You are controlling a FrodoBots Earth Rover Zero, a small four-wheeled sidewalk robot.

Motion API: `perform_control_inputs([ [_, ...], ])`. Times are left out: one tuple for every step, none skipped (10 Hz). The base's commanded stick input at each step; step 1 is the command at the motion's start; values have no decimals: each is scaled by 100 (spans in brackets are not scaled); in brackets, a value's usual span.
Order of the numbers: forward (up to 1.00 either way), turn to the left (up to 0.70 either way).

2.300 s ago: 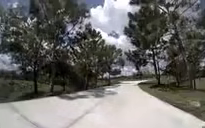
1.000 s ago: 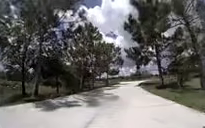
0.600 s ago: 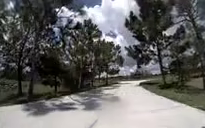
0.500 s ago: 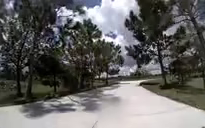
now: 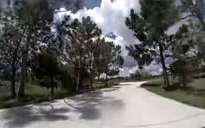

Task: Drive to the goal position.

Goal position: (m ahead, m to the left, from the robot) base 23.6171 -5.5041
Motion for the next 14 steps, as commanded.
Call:
perform_control_inputs([
  [70,0],
  [70,0],
  [70,0],
  [70,0],
  [70,0],
  [70,0],
  [70,0],
  [70,0],
  [70,0],
  [70,0],
  [70,0],
  [70,0],
  [70,0],
  [70,0],
])
